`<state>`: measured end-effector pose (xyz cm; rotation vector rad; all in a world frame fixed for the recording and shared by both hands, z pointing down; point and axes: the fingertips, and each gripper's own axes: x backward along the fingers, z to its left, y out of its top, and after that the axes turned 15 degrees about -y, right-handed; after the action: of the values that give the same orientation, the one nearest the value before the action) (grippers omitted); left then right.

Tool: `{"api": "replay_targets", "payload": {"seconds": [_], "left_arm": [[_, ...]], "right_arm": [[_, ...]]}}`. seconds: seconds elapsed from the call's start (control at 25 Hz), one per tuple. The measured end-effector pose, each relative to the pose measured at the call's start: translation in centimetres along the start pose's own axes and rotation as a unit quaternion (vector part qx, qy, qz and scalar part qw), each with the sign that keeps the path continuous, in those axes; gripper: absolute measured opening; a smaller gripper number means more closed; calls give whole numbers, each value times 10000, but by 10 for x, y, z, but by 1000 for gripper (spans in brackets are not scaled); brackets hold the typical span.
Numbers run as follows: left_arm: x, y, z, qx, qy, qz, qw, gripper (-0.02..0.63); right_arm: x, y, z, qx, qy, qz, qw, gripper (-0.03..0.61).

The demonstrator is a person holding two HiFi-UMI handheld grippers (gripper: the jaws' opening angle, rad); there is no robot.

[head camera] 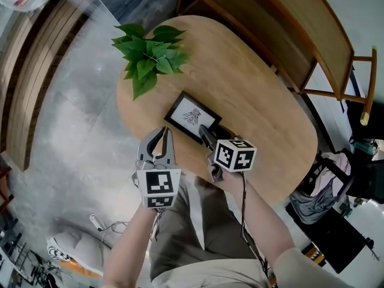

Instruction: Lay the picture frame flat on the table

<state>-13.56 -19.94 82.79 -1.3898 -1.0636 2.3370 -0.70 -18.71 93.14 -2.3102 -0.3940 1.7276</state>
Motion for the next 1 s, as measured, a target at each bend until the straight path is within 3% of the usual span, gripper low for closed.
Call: {"api": "replay_targets", "payload": {"seconds": [0.44,0.52,0.64,1.0], "left_arm": [[-5,-5,-8,-43,-98,119,9999,15],[0,2,-11,-87,-97,107,9999,14],[13,15,-18,-136,-94,68,9998,15],[74,92,-37,-392,-10,-276,9989,15]], "right_arm": [[1,3,-17,325,-567,-94,9978,181],[11,14,-19,591,-685,-240,9956,128],[32,32,-16,702,-663,-434,9944,106],[138,107,27,299,-303,-1183,9921,49]]}}
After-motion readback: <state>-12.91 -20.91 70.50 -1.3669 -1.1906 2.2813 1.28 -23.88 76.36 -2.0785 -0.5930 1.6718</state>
